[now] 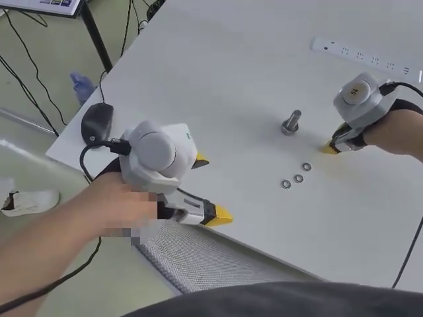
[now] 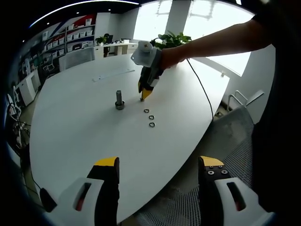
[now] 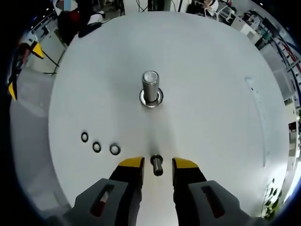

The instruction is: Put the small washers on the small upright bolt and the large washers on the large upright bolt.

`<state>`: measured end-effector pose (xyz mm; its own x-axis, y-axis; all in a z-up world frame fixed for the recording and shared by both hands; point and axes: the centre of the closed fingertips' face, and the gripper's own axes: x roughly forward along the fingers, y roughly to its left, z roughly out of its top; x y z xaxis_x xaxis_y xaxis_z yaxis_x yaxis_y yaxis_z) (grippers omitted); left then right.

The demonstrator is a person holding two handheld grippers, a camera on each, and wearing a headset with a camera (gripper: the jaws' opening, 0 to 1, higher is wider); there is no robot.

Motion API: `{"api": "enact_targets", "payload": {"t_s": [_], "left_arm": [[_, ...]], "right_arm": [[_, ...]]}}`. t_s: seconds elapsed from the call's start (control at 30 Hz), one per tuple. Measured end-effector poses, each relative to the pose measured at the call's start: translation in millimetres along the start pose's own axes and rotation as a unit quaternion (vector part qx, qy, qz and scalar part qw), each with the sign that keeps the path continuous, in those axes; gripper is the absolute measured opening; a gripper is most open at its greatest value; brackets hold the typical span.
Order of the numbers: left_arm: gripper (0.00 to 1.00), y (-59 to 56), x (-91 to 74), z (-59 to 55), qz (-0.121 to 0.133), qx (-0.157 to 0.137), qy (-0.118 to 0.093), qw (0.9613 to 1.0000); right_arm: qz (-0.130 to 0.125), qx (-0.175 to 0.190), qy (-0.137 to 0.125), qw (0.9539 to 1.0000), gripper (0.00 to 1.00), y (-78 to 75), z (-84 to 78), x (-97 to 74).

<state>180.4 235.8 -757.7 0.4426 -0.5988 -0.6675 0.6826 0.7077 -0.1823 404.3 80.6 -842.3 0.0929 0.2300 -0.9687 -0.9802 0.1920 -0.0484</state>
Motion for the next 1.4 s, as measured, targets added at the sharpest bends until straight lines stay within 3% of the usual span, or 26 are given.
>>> {"api": "enact_targets", "payload": {"t_s": [0.17, 0.4, 0.6, 0.73, 0.93, 1.17, 1.4], "left_arm": [[0.72, 5.2, -0.1, 6.1, 0.009, 0.004, -0.012, 0.9999], [0.76, 9.2, -0.3, 7.1, 0.009, 0.023, -0.009, 0.9996], [0.82, 11.2, -1.9, 5.6, 0.015, 0.038, -0.007, 0.9991], [0.88, 16.6, -3.5, 3.6, 0.026, 0.031, -0.009, 0.9991], [0.89, 14.3, -3.2, -0.4, 0.021, 0.032, -0.007, 0.9992], [0.98, 9.2, -4.4, 5.0, 0.016, 0.022, -0.024, 0.9993], [0.99, 8.7, -5.8, 3.0, 0.018, 0.023, -0.018, 0.9994]], "right_arm": [[-0.007, -0.001, -0.003, 1.0, 0.25, -0.6, 1.9, -11.0], [-0.014, 0.001, -0.014, 0.9998, 0.27, -7.0, 6.8, -17.1], [-0.021, 0.004, -0.025, 0.9995, 0.27, 6.2, 15.2, -35.0], [-0.024, 0.001, -0.03, 0.9992, 0.28, 13.8, 18.9, -43.7], [-0.022, 0.003, -0.04, 0.9989, 0.28, 28.8, 20.4, -51.3], [-0.015, 0.012, -0.042, 0.9989, 0.29, 47.4, 12.1, -51.5], [-0.008, 0.02, -0.046, 0.9987, 0.29, 63.7, 6.7, -49.3]]}}
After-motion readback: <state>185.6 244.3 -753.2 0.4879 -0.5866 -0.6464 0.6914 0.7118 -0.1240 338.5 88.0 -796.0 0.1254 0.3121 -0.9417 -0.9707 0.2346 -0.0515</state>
